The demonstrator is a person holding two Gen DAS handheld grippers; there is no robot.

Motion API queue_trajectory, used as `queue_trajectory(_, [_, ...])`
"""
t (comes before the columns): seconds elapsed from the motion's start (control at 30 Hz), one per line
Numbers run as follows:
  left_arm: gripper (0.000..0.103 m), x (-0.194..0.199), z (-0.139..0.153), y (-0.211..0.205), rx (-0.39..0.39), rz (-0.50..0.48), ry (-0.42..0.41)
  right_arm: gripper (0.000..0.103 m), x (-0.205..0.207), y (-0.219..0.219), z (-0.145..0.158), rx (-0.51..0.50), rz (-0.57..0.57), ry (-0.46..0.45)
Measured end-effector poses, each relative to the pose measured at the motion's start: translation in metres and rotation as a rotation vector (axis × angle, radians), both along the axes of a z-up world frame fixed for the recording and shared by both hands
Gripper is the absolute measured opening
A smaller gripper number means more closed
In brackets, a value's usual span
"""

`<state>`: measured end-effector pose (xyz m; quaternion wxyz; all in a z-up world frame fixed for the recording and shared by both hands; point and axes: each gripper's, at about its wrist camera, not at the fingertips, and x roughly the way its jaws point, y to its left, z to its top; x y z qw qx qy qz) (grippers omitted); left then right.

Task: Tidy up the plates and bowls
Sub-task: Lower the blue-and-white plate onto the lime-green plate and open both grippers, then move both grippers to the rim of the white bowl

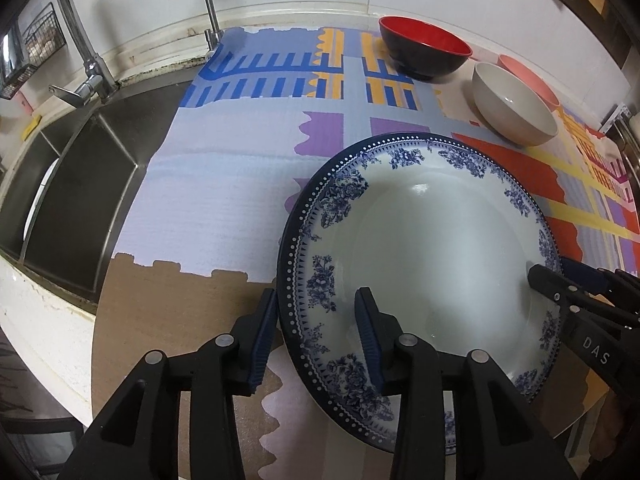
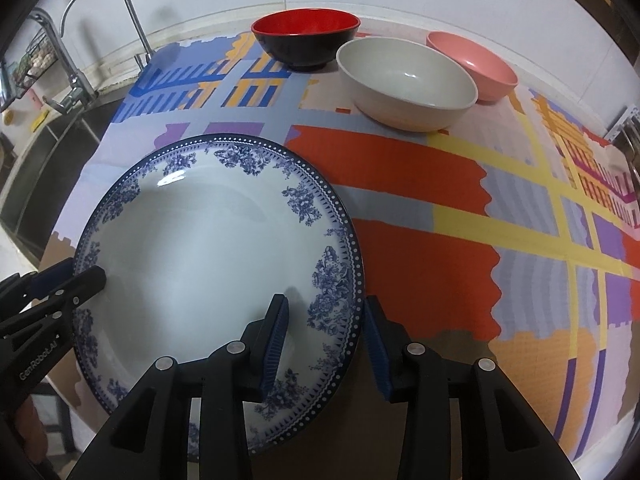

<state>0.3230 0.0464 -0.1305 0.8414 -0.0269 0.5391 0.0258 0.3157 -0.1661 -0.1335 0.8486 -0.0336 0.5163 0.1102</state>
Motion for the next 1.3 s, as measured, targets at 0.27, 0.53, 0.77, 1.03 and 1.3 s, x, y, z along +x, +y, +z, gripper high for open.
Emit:
queue_trajectory(0.27, [0.066,0.001,0.004,-0.001,0.022,0.001,-0.022,0.053,0.002,0.002,-0.001,-0.003,0.024,0.005])
queue_trajectory(0.53, [0.087,0.001,0.031,-0.01,0.103,-0.016,-0.126,0.06,0.002,-0.007,0.017,-0.011,0.004,-0.08])
queue_trajectory(0.77, [0.091,0.018,0.045,-0.023,0.082,-0.049,-0.165,0.06,0.006,-0.018,0.027,-0.014,-0.004,-0.119])
queue_trajectory(1.03, [0.091,0.04,0.064,-0.049,0.066,-0.109,-0.23,0.06,0.018,-0.044,0.046,-0.005,-0.055,-0.194])
queue_trajectory(1.3, [0.091,0.069,0.08,-0.075,0.055,-0.159,-0.271,0.06,0.041,-0.072,0.07,-0.005,-0.113,-0.29])
